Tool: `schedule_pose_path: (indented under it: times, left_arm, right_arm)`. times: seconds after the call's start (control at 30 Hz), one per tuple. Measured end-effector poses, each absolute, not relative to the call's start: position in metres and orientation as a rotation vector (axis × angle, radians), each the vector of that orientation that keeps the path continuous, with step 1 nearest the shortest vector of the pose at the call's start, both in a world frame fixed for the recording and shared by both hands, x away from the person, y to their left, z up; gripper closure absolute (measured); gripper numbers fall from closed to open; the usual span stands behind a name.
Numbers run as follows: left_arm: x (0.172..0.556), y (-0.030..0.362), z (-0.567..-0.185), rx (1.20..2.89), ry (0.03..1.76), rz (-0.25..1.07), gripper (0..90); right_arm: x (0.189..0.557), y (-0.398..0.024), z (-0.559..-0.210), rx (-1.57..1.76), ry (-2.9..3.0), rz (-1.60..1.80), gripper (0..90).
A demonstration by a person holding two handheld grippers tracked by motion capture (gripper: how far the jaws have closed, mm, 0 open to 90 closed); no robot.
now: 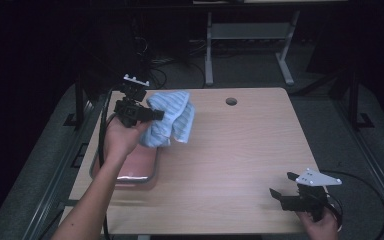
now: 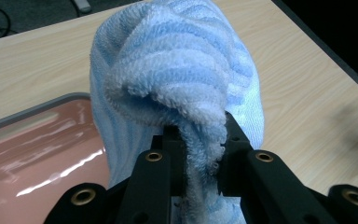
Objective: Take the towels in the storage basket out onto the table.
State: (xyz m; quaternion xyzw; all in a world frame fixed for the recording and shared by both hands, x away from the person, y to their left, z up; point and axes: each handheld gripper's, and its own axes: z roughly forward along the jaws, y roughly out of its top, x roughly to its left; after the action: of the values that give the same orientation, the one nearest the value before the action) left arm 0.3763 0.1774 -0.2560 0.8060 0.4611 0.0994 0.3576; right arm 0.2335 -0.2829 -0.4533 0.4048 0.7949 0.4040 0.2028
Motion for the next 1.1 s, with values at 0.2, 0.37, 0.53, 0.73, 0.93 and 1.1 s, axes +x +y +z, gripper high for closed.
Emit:
schedule_pose_path:
  times: [0.2, 0.37, 0.53, 0.73, 0.93, 1.1]
  left_arm:
    - [0.384, 0.157, -0.26, 2.113, 1.151, 0.233, 76.7]
    - [0.39, 0.143, -0.264, 2.121, 1.138, 0.215, 76.7]
    - [0.392, 0.134, -0.267, 2.132, 1.119, 0.201, 76.8]
    - [0.399, 0.115, -0.276, 2.15, 1.097, 0.181, 76.8]
    - [0.403, 0.102, -0.282, 2.159, 1.08, 0.163, 76.7]
    - [0.408, 0.09, -0.291, 2.181, 1.066, 0.141, 76.7]
  right_arm:
    - [0.234, -0.284, -0.454, 1.137, 2.219, 1.13, 14.4]
    - [0.234, -0.285, -0.453, 1.132, 2.219, 1.132, 14.4]
    - [0.234, -0.284, -0.453, 1.132, 2.218, 1.137, 14.4]
    - [0.234, -0.283, -0.453, 1.116, 2.224, 1.142, 14.5]
    - [0.234, -0.283, -0.453, 1.115, 2.221, 1.144, 14.4]
    - [0.234, -0.283, -0.453, 1.117, 2.225, 1.144, 14.4]
